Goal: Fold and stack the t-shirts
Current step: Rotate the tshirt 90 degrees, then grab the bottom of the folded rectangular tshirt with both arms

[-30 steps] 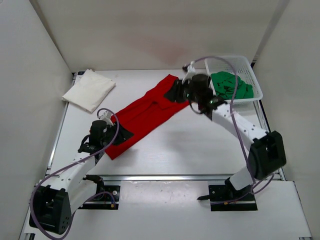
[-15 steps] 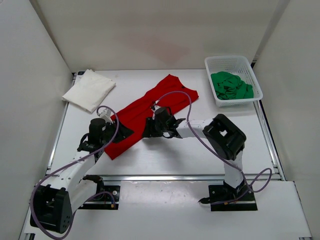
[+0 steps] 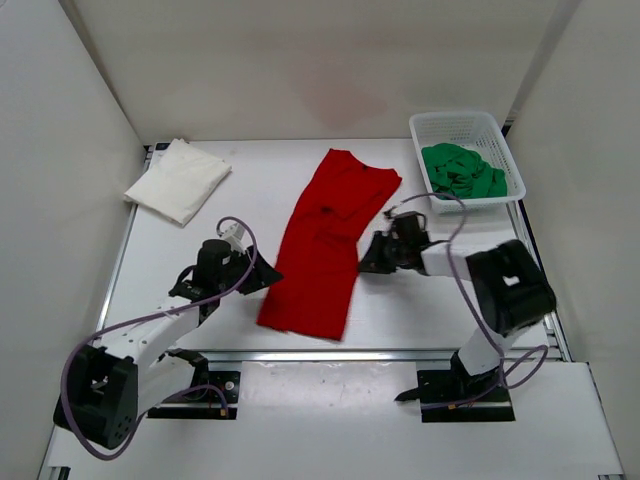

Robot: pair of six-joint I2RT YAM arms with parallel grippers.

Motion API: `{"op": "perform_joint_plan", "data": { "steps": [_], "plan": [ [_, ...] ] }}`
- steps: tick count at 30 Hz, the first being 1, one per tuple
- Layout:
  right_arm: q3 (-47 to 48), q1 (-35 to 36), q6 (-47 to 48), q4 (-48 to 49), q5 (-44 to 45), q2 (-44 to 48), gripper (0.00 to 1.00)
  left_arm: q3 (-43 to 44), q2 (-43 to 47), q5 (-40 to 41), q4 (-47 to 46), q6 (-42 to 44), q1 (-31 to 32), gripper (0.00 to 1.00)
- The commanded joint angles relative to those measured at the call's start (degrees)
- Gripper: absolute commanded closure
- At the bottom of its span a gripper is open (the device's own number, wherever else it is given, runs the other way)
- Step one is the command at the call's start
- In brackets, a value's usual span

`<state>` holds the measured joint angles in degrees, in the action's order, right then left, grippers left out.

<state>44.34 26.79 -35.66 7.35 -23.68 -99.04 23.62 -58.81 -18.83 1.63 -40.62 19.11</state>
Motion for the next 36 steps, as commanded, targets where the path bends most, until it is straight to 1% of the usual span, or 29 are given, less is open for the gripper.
{"op": "perform_joint_plan", "data": {
  "steps": [1,2,3,4,5,6,8,9,11,12,14,15,17,21,24,26,27,30,32,33,35,36],
  "plan": [
    [-5.5,-9.0,8.6,-8.7,-4.0,7.3,0.84,-0.8,-1.2,1.2,-0.6,0.8,2.8,0.47],
    [-7.9,-9.9,8.3,-9.3,-2.9,10.9,0.72,-1.2,-1.1,1.4,-0.2,0.8,2.8,0.46],
    [-9.4,-10.1,7.7,-8.2,-1.1,15.3,0.68,-1.1,-1.1,1.8,0.4,1.4,2.9,0.45],
    [-14.8,-11.1,6.2,-6.2,-1.5,20.0,0.61,-1.1,-1.0,3.0,1.8,2.6,3.4,0.45],
    [-16.1,-12.1,4.7,-5.6,-2.2,22.0,0.57,-1.3,-0.9,3.6,2.3,2.9,3.6,0.44],
    [-18.4,-12.3,4.6,-6.0,-2.5,25.2,0.57,-1.4,-0.9,5.0,3.5,3.3,4.6,0.44],
    [-20.7,-12.6,4.7,-8.5,-2.0,29.2,0.57,-1.9,-1.2,4.6,4.6,4.1,5.8,0.41],
    [-21.7,-11.9,5.0,-11.5,-1.5,31.1,0.56,-2.8,-2.4,4.3,4.9,4.5,6.8,0.41],
    [-23.4,-8.3,4.5,-15.4,0.0,35.0,0.58,-3.0,-4.1,2.8,6.6,5.6,7.7,0.41],
    [-24.9,-6.5,3.2,-17.9,2.1,37.8,0.58,-3.7,-4.6,0.7,6.9,5.9,8.2,0.41],
    [-25.9,-2.6,1.2,-22.5,5.3,42.7,0.58,-3.8,-5.4,0.2,7.9,6.2,10.6,0.39],
    [-26.7,-1.7,-0.3,-25.1,7.0,45.4,0.58,-3.6,-5.7,0.7,8.4,6.1,12.8,0.38],
    [-28.6,0.1,-2.6,-28.6,6.9,50.3,0.58,-4.2,-6.9,-0.6,7.2,4.6,16.4,0.36],
    [-29.9,2.6,-5.9,-31.3,6.1,54.4,0.62,-5.8,-8.9,-2.2,3.0,1.6,19.0,0.37],
    [-30.7,3.3,-7.0,-31.4,5.1,54.9,0.66,-5.9,-10.5,-3.5,3.1,1.4,20.3,0.42],
    [-32.1,3.9,-8.1,-29.8,2.9,55.3,0.68,-5.5,-10.6,-3.2,3.7,1.6,21.3,0.45],
    [-32.6,4.2,-8.7,-29.2,2.8,55.2,0.69,-5.6,-10.6,-3.5,4.3,1.7,21.7,0.49],
    [-32.8,4.9,-9.1,-27.7,2.2,54.7,0.72,-6.0,-11.3,-4.5,4.3,1.6,22.4,0.51],
    [-33.4,4.4,-9.1,-27.1,1.3,54.7,0.79,-6.5,-12.2,-5.6,3.7,1.2,23.2,0.53],
    [-33.2,4.2,-9.2,-26.6,0.8,54.6,0.82,-6.9,-12.9,-6.3,2.7,0.6,23.1,0.58],
    [-33.3,3.3,-9.2,-26.4,0.4,55.1,0.93,-7.4,-13.5,-6.8,2.1,0.0,23.9,0.74],
    [-33.3,2.9,-9.0,-27.0,0.2,55.8,0.95,-8.1,-13.2,-6.8,0.9,-0.9,23.8,0.77]
  ]
}}
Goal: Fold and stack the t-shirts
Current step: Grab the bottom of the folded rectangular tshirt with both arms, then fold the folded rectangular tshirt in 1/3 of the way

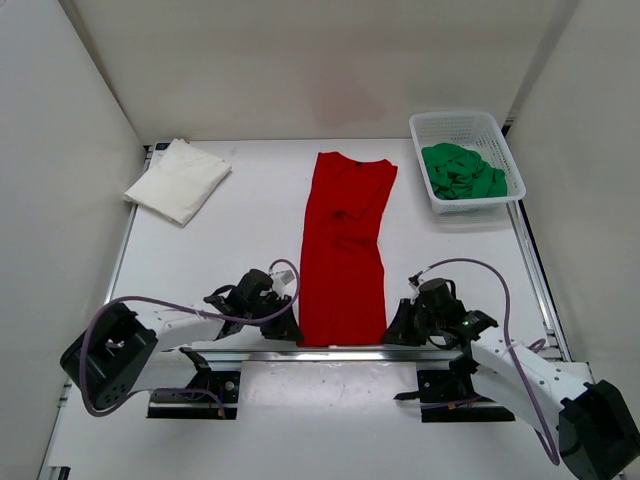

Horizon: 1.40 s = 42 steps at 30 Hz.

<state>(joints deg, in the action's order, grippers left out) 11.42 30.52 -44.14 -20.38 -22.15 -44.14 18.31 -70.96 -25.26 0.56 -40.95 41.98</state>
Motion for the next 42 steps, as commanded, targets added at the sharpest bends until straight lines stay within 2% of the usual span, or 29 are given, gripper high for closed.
{"op": "perform_joint_plan", "data": {
  "steps": [1,4,8,11,14,16,18,24,27,31,36,42],
  "plan": [
    [-0.2,-0.4,-0.4,0.9,-1.1,0.7,0.99,-3.0,-0.9,-0.3,1.1,-1.5,1.0,0.85],
    [1.0,0.8,-1.0,-2.4,-1.0,2.6,1.00,-3.4,1.4,0.0,4.4,-1.6,1.4,1.00],
    [1.2,6.8,-5.2,-8.2,-1.4,7.1,1.00,-4.7,11.6,0.8,11.8,-3.6,1.9,1.00],
    [3.0,11.7,-8.5,-11.5,-0.7,9.1,1.00,-5.0,18.1,-2.3,16.7,-6.0,-0.1,1.00],
    [8.1,12.8,-7.3,-13.4,1.7,8.7,1.00,-3.6,22.0,-3.2,17.8,-6.8,-2.7,1.00],
    [10.8,9.6,-4.0,-12.7,0.8,6.2,1.00,-0.4,21.8,-3.1,16.0,-6.8,-3.6,1.00],
    [13.9,5.2,1.5,-9.2,-1.9,3.1,1.00,3.2,17.9,-2.5,15.4,-5.3,-3.4,1.00],
    [24.1,-8.5,13.4,-1.3,-3.3,-10.9,1.00,16.1,6.8,1.4,9.0,-1.2,-10.3,1.00],
    [29.2,-13.5,15.8,3.2,-3.3,-18.0,1.00,22.9,-0.3,3.6,5.9,-0.9,-12.4,1.00],
    [34.8,-17.2,17.5,8.3,-2.7,-27.7,1.00,32.1,-11.3,7.6,4.2,-0.2,-14.7,1.00],
    [38.9,-20.6,17.7,13.5,-3.5,-37.8,1.00,40.3,-24.0,8.3,1.8,-0.7,-17.4,1.00],
    [43.1,-24.2,16.0,18.7,-5.4,-46.3,1.00,47.2,-33.4,9.6,0.7,-2.0,-18.9,1.00]
  ]
}}
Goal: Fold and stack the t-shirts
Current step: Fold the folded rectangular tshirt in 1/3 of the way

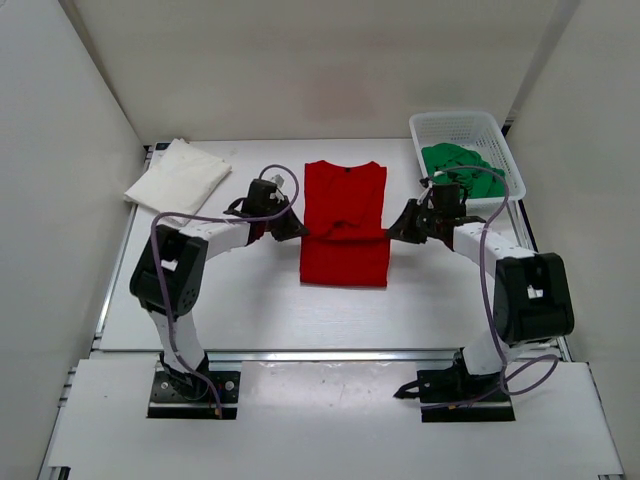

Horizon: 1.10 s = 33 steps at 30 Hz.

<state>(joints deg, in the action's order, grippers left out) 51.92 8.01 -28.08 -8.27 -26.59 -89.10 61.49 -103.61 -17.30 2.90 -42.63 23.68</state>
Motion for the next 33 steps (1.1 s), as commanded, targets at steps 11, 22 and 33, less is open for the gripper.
{"op": "perform_joint_plan", "data": {
  "steps": [11,22,33],
  "plan": [
    [9.5,-0.5,-0.8,8.0,-0.3,-13.0,0.84,2.5,-1.4,0.9,-10.1,-4.2,-3.1,0.54],
    [-2.3,8.6,3.1,11.8,13.1,2.9,0.84,-13.8,11.5,3.8,-14.8,-3.9,7.6,0.59],
    [7.7,15.8,4.7,12.2,8.7,-13.5,1.00,-17.1,5.3,3.6,-16.6,-3.9,8.9,0.63]
  ]
}}
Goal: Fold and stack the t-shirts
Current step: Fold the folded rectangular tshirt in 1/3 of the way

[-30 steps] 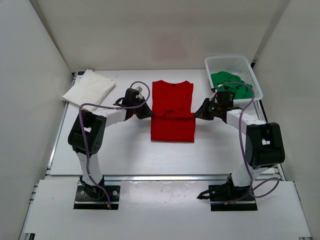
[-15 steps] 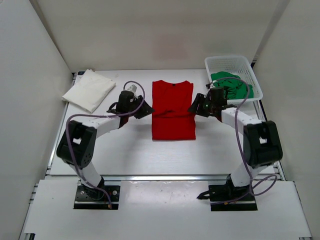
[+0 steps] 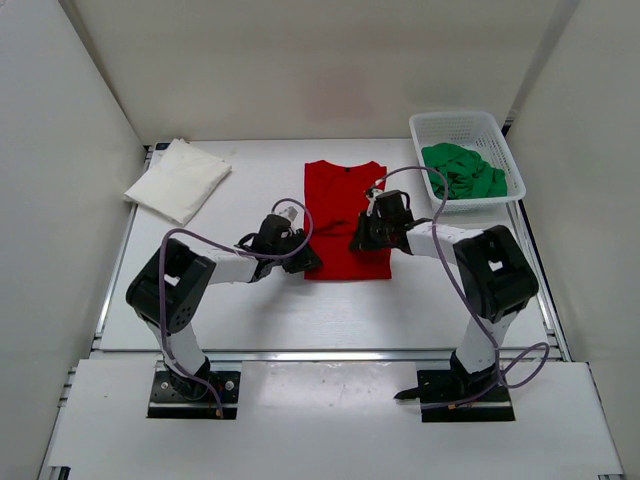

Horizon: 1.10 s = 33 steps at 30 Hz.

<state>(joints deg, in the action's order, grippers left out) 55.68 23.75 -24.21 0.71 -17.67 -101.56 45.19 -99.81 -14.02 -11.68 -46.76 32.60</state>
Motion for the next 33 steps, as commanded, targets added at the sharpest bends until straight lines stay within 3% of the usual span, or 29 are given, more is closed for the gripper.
{"op": "perform_joint_plan", "data": {
  "steps": [1,9,13,17,20,25,28,33],
  "plan": [
    [4.5,0.1,0.9,3.8,0.3,-1.9,1.00,-1.6,1.5,0.3,-2.0,0.2,0.2,0.63],
    [8.7,-2.0,0.9,4.4,3.0,-8.3,1.00,-7.7,3.0,-0.7,-4.8,-0.4,0.4,0.65],
    [16.1,-4.9,-0.8,6.5,2.7,-11.5,1.00,-8.8,5.5,-1.2,-3.9,-0.6,0.6,0.65],
    [26.3,-6.3,0.6,1.1,1.1,-12.2,1.00,-9.6,9.5,-1.3,-3.1,-1.0,1.0,0.63],
    [22.9,-5.2,1.7,1.0,1.7,-6.4,1.00,-9.8,11.7,-1.5,-3.1,-1.5,0.6,0.63],
    [5.0,-1.7,-2.5,7.6,-1.7,1.7,1.00,-10.1,12.4,-2.2,-2.7,-1.2,-0.2,0.62],
    [2.0,1.6,-2.3,9.3,-2.7,0.5,1.00,-11.3,13.1,-2.2,-2.9,-1.0,-0.2,0.63],
    [5.3,4.8,-2.2,9.6,-5.6,-5.7,1.00,-12.4,13.9,-1.0,-3.0,-1.1,0.5,0.63]
  ]
}}
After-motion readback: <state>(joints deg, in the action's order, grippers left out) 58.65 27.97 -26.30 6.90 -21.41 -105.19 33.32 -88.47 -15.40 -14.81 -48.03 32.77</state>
